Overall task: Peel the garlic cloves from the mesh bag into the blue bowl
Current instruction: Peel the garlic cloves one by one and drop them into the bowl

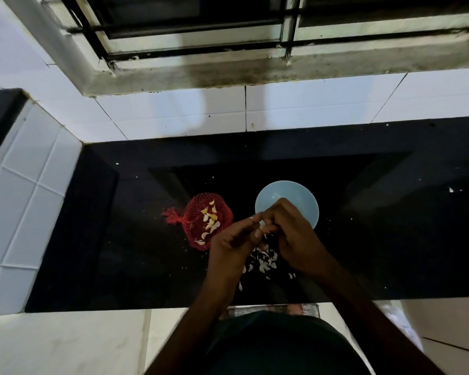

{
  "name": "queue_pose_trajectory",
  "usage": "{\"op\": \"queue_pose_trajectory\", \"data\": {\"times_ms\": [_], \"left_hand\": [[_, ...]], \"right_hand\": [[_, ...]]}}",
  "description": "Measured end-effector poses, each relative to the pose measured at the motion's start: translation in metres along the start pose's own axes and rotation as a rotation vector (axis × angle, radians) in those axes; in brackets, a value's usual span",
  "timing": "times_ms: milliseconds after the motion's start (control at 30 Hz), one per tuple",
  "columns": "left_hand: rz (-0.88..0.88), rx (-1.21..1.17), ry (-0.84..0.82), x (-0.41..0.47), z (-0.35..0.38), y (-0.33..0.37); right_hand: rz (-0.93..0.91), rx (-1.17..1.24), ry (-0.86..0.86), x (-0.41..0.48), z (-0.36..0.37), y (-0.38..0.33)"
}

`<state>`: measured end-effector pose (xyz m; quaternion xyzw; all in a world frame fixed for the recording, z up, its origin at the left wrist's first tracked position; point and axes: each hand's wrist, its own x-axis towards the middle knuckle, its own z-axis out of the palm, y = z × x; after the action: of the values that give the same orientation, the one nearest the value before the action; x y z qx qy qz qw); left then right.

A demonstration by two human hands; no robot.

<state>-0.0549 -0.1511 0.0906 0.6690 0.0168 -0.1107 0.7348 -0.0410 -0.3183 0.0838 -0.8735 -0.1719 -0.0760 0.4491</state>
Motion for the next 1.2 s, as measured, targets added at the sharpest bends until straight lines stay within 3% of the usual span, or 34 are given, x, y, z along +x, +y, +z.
{"op": "queue_pose_trajectory", "data": {"times_ms": [200, 400, 500, 667, 833, 967, 1100, 1200], "left_hand": [[-0.019, -0.088, -0.022, 0.000, 0.003, 0.001], [0.015, -0.070, 0.003, 0.002, 0.005, 0.002], [0.041, -0.018, 0.005, 0.005, -0.001, 0.002], [0.041, -0.005, -0.011, 0.007, -0.006, -0.003], [-0.004, -0.076, -0.022, 0.006, -0.009, -0.008], [-0.005, -0.084, -0.006, 0.006, -0.013, -0.014], [-0.008, -0.002, 0.053, 0.010, -0.018, -0.024], [-0.055, 0.122, 0.060, 0.012, -0.023, -0.039]], "right_hand": [[-0.037, -0.058, 0.126, 0.003, 0.002, -0.007], [0.076, 0.150, 0.218, 0.006, 0.011, -0.011], [0.102, 0.213, 0.159, 0.007, 0.005, -0.011], [-0.024, 0.170, -0.007, 0.007, -0.006, -0.005], [0.082, 0.268, -0.023, 0.003, -0.003, -0.002], [0.194, 0.329, 0.064, -0.002, 0.001, 0.000], [0.355, 0.251, 0.142, -0.014, 0.008, 0.013], [0.410, 0.079, 0.063, -0.029, 0.026, 0.036]]}}
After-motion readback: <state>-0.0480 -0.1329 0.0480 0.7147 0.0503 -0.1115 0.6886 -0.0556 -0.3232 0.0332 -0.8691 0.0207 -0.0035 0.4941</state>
